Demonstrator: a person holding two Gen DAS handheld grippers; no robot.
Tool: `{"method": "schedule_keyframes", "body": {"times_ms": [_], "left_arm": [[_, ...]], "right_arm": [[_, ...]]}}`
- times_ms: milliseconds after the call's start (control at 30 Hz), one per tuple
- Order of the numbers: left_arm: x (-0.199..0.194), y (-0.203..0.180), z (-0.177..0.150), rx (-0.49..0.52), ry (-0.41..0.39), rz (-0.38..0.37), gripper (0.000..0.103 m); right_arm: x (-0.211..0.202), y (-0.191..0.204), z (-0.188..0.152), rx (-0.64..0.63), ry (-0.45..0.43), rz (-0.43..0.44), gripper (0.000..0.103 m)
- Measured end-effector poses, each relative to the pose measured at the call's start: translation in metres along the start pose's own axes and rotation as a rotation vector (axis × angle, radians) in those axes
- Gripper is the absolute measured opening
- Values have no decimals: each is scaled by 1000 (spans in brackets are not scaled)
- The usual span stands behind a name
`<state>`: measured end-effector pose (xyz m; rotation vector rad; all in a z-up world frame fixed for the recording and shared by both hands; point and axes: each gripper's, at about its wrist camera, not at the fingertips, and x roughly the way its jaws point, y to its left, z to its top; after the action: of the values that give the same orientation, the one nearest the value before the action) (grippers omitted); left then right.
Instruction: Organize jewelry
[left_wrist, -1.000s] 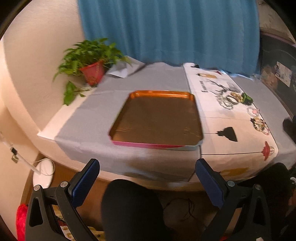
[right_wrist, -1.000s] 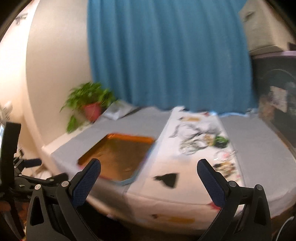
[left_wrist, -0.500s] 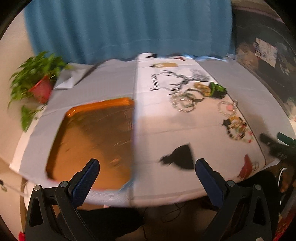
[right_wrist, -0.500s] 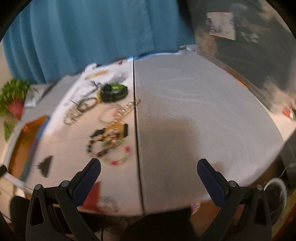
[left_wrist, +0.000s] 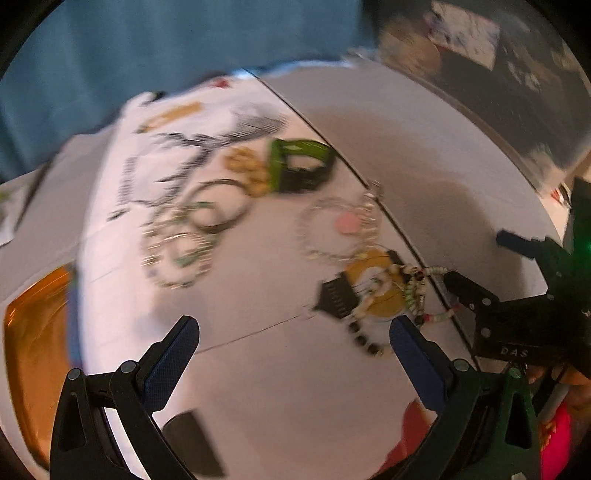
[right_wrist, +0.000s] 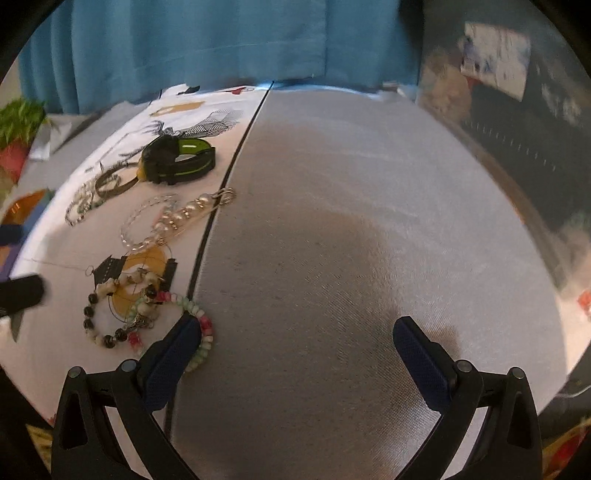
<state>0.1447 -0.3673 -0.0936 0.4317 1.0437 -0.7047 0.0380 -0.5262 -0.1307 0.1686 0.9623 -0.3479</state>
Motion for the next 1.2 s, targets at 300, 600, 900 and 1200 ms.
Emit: {"method": "schedule_keyframes", "body": {"times_ms": [300,600,900,1200], "left_arm": [[25,-19,9,83,46,-47,57],[-16,-12,4,9,-1,-141,7],[-97,47,-27,-91,-165,-22,7],[-199,105,-108,-254,-275,17,7]], "right_arm": [[-5,-5,-7,-25,-51,19,103],[-21,27,-6,-180,-84,70,7],[-90,4,11,-17,-204,92,7],[-163,62,-12,-8,-246,94,7]]}}
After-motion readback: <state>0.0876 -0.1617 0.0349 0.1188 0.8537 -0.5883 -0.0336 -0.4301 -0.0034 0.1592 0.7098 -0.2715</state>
